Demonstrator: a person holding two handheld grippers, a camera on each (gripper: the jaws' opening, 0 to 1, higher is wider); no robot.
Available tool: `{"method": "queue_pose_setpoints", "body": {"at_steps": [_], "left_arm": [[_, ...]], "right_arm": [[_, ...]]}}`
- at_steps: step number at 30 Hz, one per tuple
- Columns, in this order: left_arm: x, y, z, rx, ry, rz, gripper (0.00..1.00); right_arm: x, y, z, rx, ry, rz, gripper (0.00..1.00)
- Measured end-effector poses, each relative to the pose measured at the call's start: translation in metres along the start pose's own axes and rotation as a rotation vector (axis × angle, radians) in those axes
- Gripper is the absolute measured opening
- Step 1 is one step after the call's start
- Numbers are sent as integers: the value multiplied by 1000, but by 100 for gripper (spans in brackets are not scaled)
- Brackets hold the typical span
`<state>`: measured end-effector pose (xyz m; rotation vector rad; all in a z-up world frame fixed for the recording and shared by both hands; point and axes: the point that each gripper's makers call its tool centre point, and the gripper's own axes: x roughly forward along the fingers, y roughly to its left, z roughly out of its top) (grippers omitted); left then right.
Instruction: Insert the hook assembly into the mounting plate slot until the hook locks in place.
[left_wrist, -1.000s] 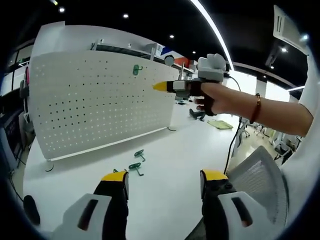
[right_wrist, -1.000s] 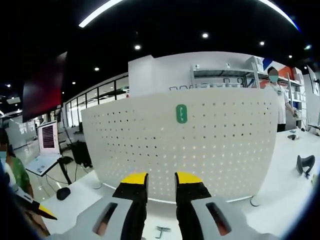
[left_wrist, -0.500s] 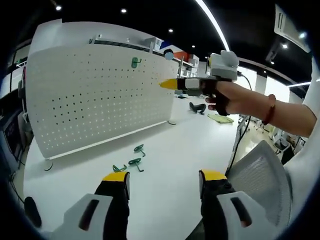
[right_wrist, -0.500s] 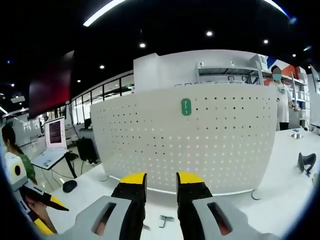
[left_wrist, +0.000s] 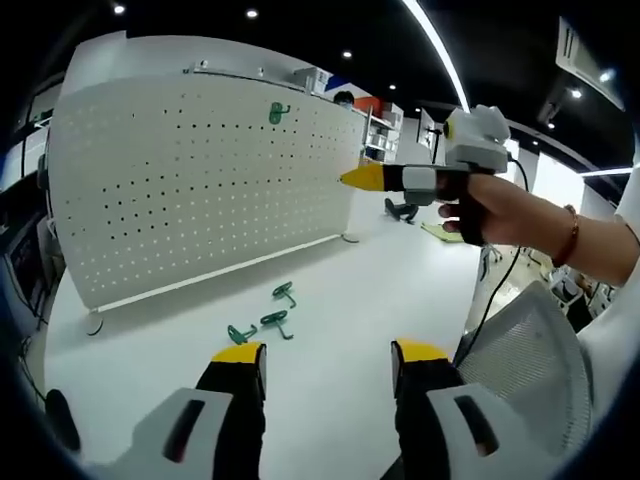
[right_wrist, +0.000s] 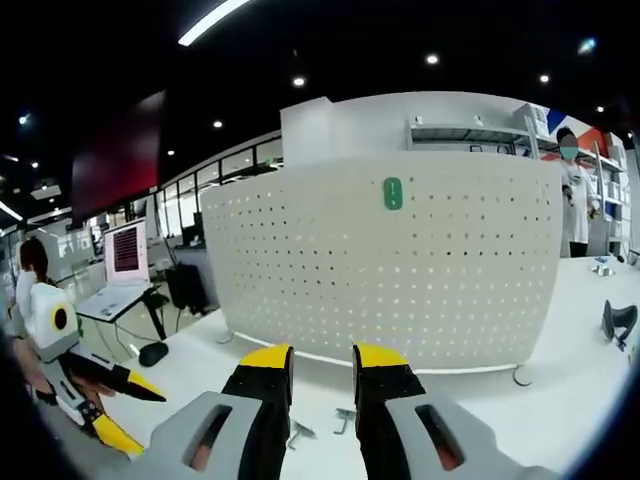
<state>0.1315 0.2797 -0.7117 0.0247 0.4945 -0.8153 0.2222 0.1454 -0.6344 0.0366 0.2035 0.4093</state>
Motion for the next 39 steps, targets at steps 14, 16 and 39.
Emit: {"method": "queue_pose_setpoints", "body": {"at_steps": [14, 16, 39], "left_arm": [[8, 19, -7, -30, 24, 34, 44], [11, 18, -8, -23, 31, 33, 44], [36, 34, -18, -61, 76, 56, 38]], "right_arm": [[-10, 8, -10, 26, 0, 23, 23], [-11, 8, -12, 21, 6, 22, 23], [-20, 11, -22, 101, 3, 39, 23]]}}
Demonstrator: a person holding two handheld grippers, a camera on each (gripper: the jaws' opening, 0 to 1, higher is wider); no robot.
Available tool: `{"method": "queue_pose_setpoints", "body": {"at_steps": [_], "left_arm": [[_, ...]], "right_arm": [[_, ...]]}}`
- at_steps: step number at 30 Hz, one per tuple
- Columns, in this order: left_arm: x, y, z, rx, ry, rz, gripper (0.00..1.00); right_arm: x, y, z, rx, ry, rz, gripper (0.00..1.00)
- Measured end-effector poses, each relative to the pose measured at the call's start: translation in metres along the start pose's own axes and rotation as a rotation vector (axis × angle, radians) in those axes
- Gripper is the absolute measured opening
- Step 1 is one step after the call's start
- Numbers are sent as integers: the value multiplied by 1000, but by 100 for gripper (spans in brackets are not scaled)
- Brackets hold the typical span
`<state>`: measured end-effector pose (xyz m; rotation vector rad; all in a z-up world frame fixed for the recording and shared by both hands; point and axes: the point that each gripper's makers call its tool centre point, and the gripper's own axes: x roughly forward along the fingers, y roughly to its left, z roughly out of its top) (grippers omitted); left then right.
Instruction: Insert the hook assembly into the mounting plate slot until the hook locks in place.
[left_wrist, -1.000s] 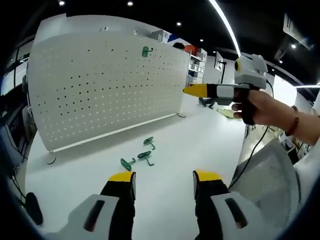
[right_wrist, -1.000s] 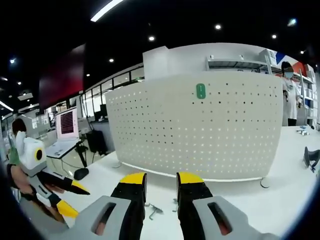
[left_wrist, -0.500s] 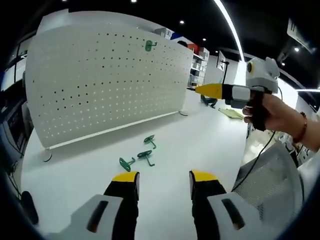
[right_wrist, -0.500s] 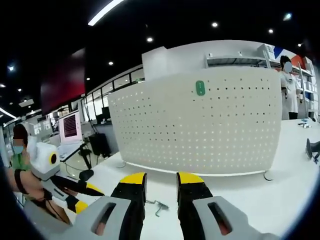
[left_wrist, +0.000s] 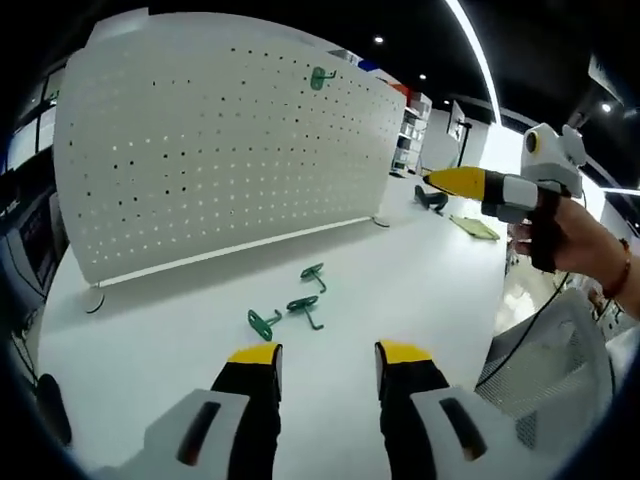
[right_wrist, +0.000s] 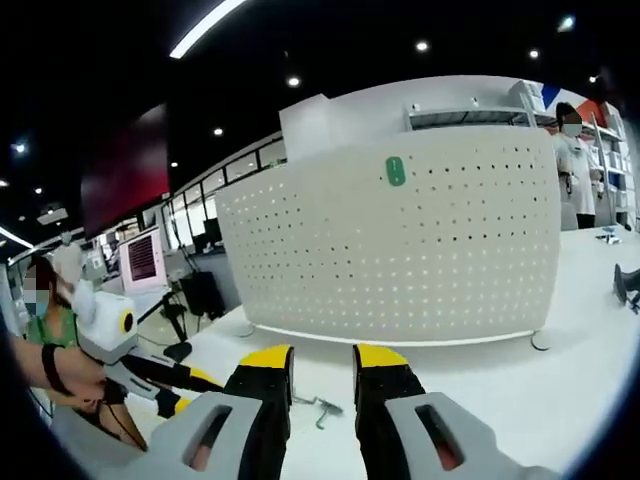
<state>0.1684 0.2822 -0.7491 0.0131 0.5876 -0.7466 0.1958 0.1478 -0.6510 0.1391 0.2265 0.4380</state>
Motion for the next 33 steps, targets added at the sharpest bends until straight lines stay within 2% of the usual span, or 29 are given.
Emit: {"method": "queue_pose_setpoints", "body": {"at_steps": [7, 14, 33], "left_arm": [[7, 4, -5, 0, 40, 7, 36], [15, 13, -9, -13, 71, 36, 36], [34, 25, -9, -65, 85, 86, 33]], "right_arm": [[-3, -3, 2, -4, -12, 2, 23], [-6, -2, -6, 7, -1, 2, 23], [-11, 6, -19, 10, 25, 40, 23]]}}
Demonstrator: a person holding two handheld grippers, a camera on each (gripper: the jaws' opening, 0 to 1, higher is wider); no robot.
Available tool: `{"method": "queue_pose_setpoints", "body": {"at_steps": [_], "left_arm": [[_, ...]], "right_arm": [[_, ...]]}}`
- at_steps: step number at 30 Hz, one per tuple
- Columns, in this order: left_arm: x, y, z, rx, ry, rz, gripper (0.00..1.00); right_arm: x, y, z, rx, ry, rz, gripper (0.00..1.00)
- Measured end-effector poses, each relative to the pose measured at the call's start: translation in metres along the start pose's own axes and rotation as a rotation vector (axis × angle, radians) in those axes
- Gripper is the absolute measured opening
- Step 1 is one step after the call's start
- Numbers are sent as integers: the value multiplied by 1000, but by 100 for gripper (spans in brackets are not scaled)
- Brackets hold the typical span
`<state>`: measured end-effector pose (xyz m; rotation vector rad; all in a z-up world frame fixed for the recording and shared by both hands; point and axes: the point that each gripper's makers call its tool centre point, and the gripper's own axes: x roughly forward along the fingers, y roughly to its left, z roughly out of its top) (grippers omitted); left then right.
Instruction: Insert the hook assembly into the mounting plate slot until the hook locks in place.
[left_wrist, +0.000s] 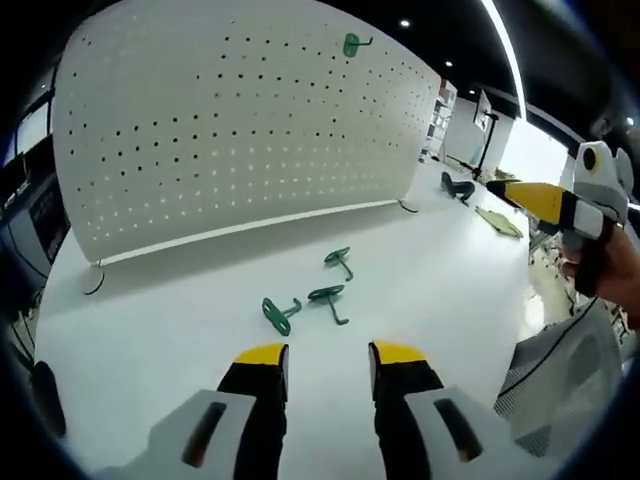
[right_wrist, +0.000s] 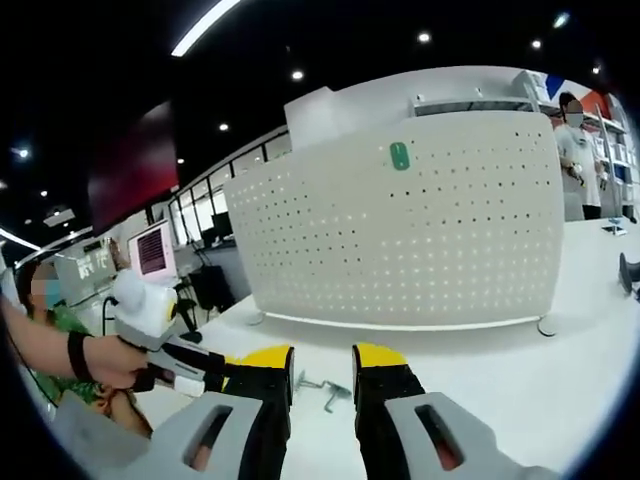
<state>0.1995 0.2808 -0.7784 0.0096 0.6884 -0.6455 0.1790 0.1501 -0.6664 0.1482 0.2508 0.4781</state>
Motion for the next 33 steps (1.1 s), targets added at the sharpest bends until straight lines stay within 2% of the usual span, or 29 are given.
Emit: {"method": "queue_pose_setpoints", "body": {"at_steps": [13, 21, 33], "left_arm": [[17, 7, -2, -43, 24, 35, 31], [29, 10, -9, -57, 55, 37, 26], [39, 15, -9, -91, 70, 55, 29]], "right_arm": [[-2, 0, -8, 25, 11, 23, 23], [-3, 4, -11, 37, 22, 42, 22], [-5, 2, -12, 52, 20, 43, 22]]}}
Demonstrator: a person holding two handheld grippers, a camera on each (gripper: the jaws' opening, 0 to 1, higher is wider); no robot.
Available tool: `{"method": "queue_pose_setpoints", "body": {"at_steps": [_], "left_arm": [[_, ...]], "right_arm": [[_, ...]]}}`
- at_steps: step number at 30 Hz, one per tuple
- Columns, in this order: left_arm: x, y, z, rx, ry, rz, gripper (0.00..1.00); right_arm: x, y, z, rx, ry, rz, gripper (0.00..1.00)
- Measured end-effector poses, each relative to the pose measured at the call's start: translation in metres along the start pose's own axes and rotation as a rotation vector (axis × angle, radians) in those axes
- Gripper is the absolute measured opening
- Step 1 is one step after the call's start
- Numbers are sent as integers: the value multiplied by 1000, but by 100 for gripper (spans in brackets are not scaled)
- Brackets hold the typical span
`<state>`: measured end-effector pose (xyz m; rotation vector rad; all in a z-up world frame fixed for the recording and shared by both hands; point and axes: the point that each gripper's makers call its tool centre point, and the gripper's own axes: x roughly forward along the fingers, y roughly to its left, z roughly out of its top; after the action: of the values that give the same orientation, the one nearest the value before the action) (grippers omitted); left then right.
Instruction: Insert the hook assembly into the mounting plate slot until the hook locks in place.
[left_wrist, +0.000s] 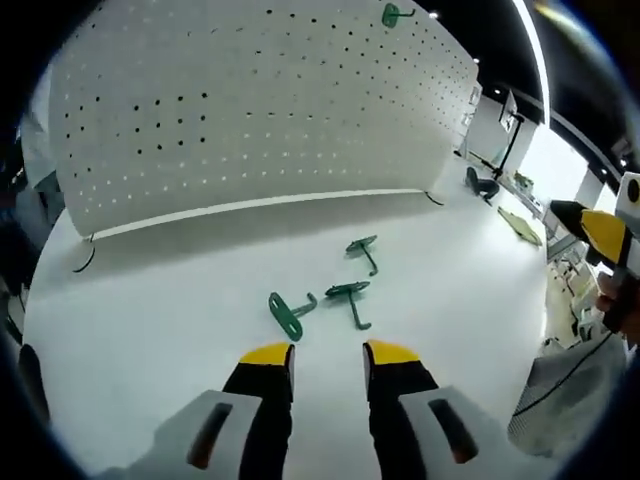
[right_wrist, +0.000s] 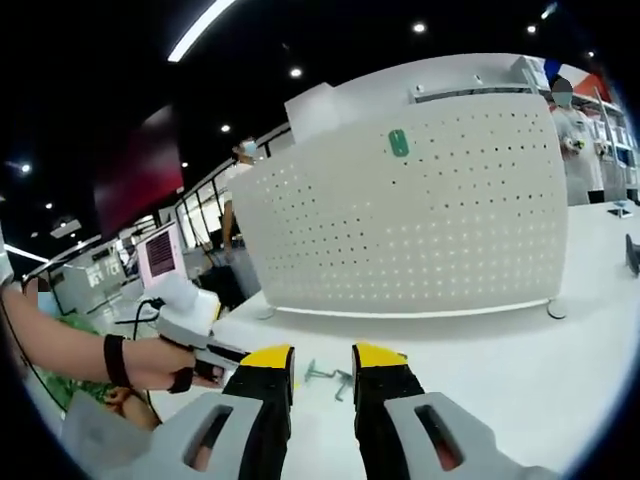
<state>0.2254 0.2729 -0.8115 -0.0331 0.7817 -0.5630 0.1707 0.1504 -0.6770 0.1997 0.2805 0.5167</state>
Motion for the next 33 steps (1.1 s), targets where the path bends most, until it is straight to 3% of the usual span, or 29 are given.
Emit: {"method": "queue_pose_setpoints", "body": {"at_steps": [16, 33], "left_arm": [[11, 13, 4, 31, 7, 97, 31], [32, 14, -1, 63, 39, 147, 27]], "right_arm": [[-4, -9, 3, 4, -8, 1, 22], [-10, -17, 0, 37, -14, -14, 22]]}}
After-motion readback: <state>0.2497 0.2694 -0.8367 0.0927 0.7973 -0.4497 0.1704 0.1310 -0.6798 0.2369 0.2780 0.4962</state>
